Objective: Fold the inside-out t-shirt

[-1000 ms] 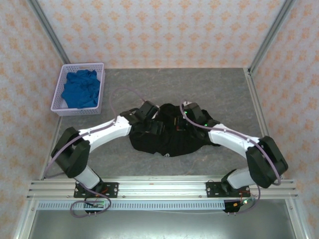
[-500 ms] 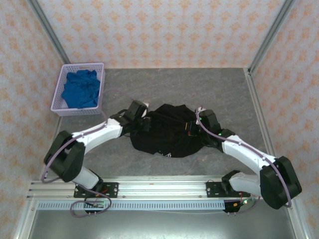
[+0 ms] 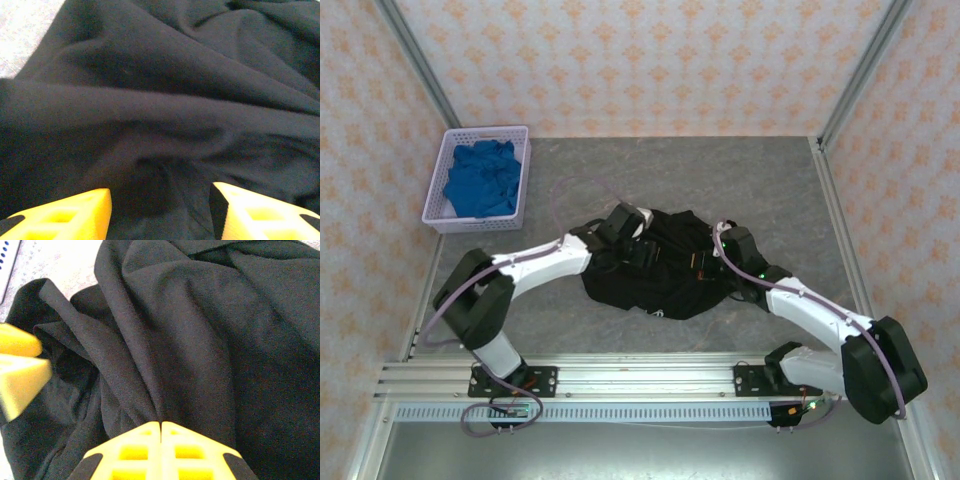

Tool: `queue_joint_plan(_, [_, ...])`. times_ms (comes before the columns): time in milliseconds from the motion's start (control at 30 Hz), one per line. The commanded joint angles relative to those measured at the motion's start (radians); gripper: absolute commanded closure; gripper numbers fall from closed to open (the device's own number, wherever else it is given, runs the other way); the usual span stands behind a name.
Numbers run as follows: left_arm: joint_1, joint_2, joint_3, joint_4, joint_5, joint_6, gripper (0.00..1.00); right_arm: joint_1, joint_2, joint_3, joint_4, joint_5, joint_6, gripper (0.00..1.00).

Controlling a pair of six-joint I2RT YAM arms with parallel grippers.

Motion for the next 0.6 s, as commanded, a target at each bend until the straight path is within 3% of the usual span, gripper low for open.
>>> queue_joint_plan(0, [0.007, 0.067, 0.063, -0.057, -0.083, 0.042, 0.48, -0.001, -0.014, 0.022, 0.017, 0.014, 0.002, 1.0])
queue_joint_plan(100, [0.007, 0.091, 0.098, -0.077, -0.073, 0.056, 0.61, -0.002, -0.019, 0.035, -0.005, 0.047, -0.001, 1.0])
queue_joint_plan(300, [0.034, -0.018, 0.05, -0.055, 0.027, 0.083, 1.0, -0.006, -0.048, 0.094, -0.076, 0.131, 0.007, 1.0])
queue_joint_plan(567, [0.128, -0.386, -0.119, 0.032, 0.319, 0.062, 1.0, -0.014, -0.166, 0.164, -0.228, 0.076, -0.123, 1.0])
